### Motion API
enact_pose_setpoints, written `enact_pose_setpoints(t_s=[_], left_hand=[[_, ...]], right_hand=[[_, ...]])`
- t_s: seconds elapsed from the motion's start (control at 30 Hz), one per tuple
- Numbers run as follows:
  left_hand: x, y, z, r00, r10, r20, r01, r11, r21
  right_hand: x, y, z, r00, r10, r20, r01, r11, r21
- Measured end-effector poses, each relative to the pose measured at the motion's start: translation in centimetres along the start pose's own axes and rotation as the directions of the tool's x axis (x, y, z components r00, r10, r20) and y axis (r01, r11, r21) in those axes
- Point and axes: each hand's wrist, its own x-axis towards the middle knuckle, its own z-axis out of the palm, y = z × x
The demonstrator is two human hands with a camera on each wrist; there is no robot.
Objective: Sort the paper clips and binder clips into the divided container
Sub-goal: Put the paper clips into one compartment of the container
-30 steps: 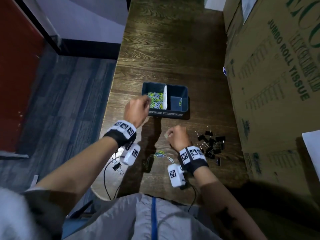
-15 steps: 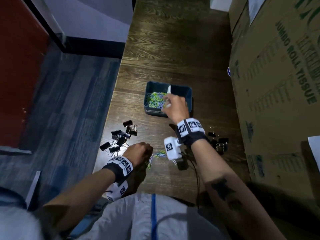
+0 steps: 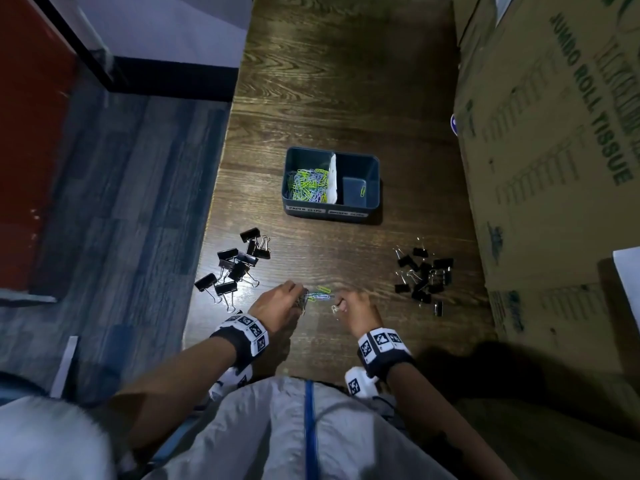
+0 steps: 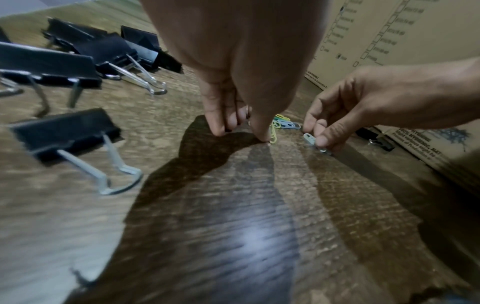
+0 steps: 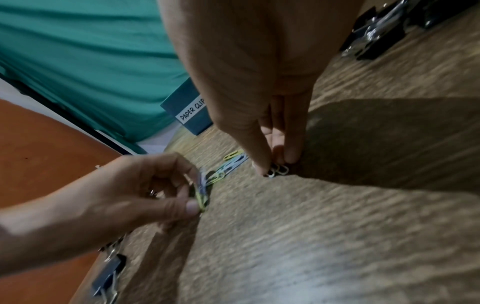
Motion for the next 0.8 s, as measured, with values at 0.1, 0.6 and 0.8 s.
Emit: enact_pose_setpoints(t_s=[0.1, 0.6, 0.8], left_hand=[[0.8, 1.2, 0.2, 0.999, -0.044, -0.010, 0.043, 0.998, -0.042], [1.4, -0.3, -0.3, 1.000, 0.001, -0.017, 0.000, 0.996, 0.093], [2.3, 0.6, 0.5, 1.000, 0.025, -0.005, -0.024, 0.994, 0.108]], right_hand=[[0.1, -1.0, 1.0, 0.998, -0.057, -0.033, 0.057, 0.998, -0.002], [0.0, -0.6, -0.6, 0.996, -0.076, 0.051, 0.079, 0.995, -0.058], [0.5, -2.3, -1.2, 0.992, -0.127, -0.019, 0.126, 0.990, -0.058]])
